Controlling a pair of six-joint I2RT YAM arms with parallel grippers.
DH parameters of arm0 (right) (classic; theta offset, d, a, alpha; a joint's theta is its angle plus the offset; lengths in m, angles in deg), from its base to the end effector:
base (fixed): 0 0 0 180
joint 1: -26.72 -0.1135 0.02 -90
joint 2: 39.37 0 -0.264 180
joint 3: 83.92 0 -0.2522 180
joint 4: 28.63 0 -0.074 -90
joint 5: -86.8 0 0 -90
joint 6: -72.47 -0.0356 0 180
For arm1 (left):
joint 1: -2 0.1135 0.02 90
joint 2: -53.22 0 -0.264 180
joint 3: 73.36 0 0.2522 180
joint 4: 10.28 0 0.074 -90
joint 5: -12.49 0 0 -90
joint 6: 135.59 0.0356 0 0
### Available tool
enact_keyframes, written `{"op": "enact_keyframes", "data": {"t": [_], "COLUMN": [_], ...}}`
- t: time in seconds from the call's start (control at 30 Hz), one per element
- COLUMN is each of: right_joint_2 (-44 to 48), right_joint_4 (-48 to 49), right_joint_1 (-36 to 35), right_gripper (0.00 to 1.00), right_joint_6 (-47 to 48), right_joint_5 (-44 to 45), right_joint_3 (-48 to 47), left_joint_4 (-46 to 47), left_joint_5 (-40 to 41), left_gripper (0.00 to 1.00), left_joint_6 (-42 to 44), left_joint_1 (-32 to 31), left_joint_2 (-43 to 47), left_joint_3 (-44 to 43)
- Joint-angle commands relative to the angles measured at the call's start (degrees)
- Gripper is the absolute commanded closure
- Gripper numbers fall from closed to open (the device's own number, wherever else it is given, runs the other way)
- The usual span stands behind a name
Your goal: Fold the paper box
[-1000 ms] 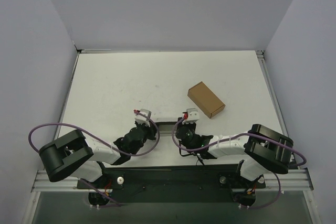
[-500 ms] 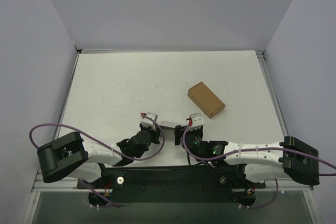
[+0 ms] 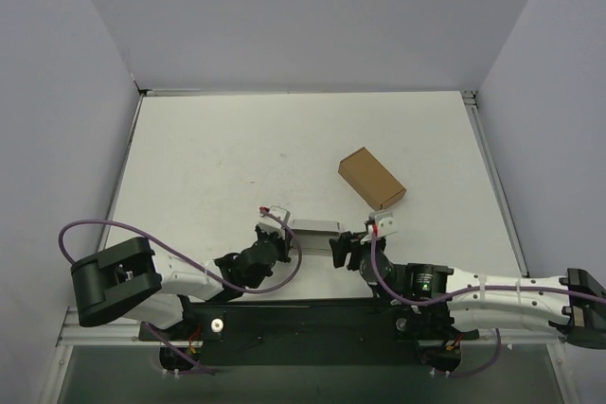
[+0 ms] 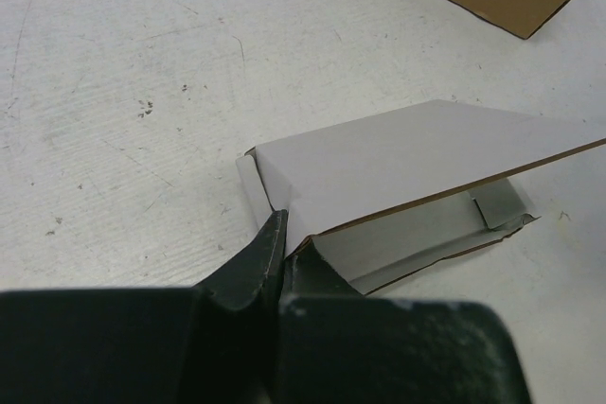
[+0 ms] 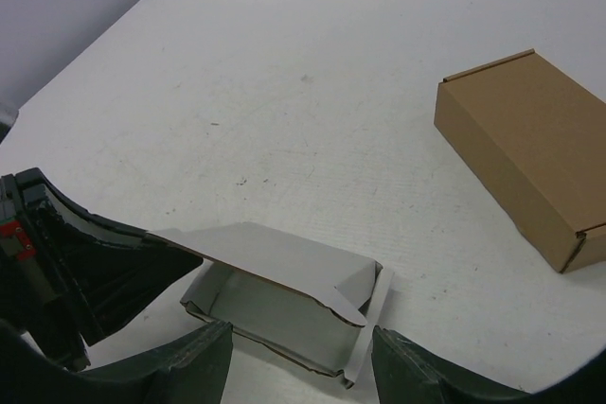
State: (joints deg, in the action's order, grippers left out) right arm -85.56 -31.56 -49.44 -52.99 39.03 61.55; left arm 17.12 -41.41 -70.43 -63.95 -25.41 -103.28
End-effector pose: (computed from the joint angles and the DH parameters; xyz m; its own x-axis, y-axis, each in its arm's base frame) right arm 0.0666 0.1704 0.2278 -0.3759 0.2699 -0.8865 -0.4239 0.8006 0.4235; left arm 0.1129 -0.2016 0.1455 -0.3504 -0.0477 -0.9354 0.4044 0.8931 -0.1971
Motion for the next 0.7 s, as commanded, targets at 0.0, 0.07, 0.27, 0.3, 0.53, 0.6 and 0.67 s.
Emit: {"op": "enact_keyframes", "data": {"t": [0.0, 0.07, 0.27, 0.3, 0.53, 0.6, 0.67], "right_joint_2": [-3.01, -5.03, -14.88, -17.24, -22.53, -23.32, -23.76], "right_joint_4": [1.38, 2.7, 5.95, 6.22, 5.08, 4.47, 3.94], "right_joint_1": [1.27, 2.76, 9.27, 9.36, 9.8, 9.8, 9.8], "right_gripper": [0.39, 0.39, 0.4, 0.4, 0.4, 0.4, 0.4], "right_joint_6": [2.06, 1.72, 0.75, 0.66, -4.26, -5.83, -6.54], "right_joint_5": [2.15, 0.92, -5.85, -5.85, -6.55, -6.12, -5.42], "right_joint_3": [-3.48, -5.06, -8.66, -8.84, -7.79, -7.35, -7.09], "left_joint_4": [-8.56, -8.65, -9.0, -9.09, -12.51, -14.44, -15.76], "left_joint_5": [-0.06, 0.11, 0.29, 0.29, -1.46, -1.91, -3.13], "left_gripper": [1.0, 1.0, 1.0, 1.0, 1.0, 0.84, 0.73], "left_joint_6": [1.11, 1.37, 1.9, 1.99, 1.9, 1.99, 2.6], "left_joint_1": [-1.63, -2.34, -3.83, -4.01, -4.36, -4.36, -4.36], "left_joint_2": [-1.7, -2.05, -3.2, -3.28, -1.53, -0.22, 1.02], "left_joint_3": [0.34, 0.26, -0.01, 0.08, -1.15, -1.5, -1.59]}}
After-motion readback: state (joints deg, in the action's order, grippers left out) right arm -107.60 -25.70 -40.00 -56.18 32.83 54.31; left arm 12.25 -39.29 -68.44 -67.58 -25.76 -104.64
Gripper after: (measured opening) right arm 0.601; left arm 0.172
